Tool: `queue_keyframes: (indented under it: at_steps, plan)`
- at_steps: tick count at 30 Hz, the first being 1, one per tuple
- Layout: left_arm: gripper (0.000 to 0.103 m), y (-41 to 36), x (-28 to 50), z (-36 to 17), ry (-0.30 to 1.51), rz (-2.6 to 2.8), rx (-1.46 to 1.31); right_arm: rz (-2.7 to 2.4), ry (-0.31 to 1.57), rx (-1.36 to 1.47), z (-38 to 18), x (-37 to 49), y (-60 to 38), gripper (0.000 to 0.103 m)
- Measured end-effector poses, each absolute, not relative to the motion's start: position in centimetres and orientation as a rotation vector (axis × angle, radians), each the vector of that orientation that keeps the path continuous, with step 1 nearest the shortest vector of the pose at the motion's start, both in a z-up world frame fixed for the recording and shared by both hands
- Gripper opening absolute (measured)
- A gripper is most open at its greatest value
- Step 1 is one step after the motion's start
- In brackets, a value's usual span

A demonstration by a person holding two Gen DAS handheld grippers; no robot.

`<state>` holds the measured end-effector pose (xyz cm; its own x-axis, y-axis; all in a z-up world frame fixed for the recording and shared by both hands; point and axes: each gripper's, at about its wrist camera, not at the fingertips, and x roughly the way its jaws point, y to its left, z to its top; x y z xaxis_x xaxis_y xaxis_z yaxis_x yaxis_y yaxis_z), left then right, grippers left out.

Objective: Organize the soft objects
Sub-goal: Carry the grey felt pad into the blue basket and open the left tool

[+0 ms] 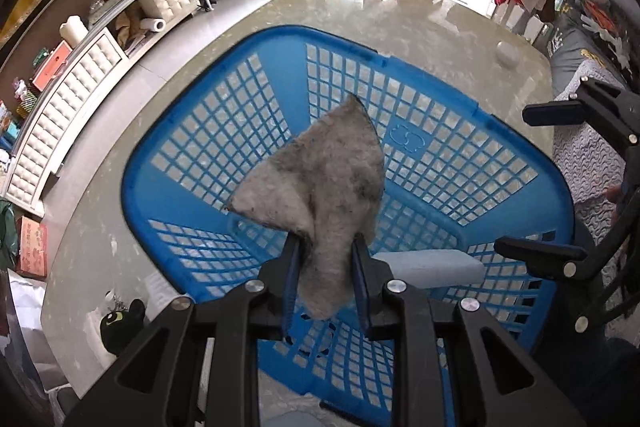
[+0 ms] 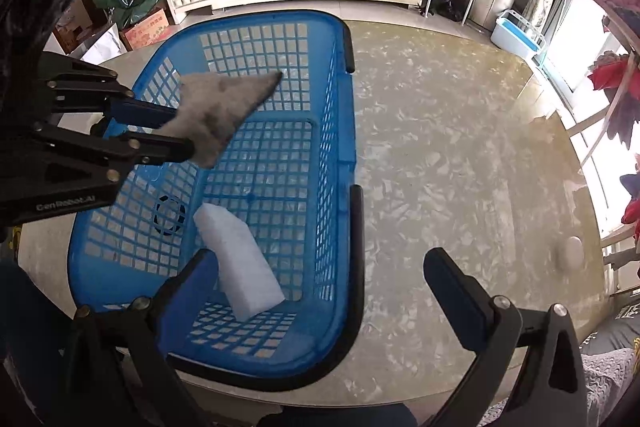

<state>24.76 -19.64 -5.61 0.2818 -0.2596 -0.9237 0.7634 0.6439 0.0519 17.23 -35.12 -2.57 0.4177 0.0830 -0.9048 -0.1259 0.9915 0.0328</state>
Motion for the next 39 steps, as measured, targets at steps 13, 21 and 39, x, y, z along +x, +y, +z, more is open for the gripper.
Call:
queue_keyframes:
  at_steps: [13,21,39]
  plan:
    - [0.025,-20.9,25.3,-7.5,1.089,-0.797,0.629,0.139,1.152,-0.009,-3.3,17.8,-35.0,0.103]
    - [0.028,-21.6,25.8,-8.5,1.124,-0.776,0.645,0.130,1.145,0.014,-3.3,17.5,-35.2,0.103]
    - [0.075,-21.8,26.0,-6.3,1.076,-0.724,0.608,0.111,1.128,0.020,-2.9,16.6,-35.8,0.103]
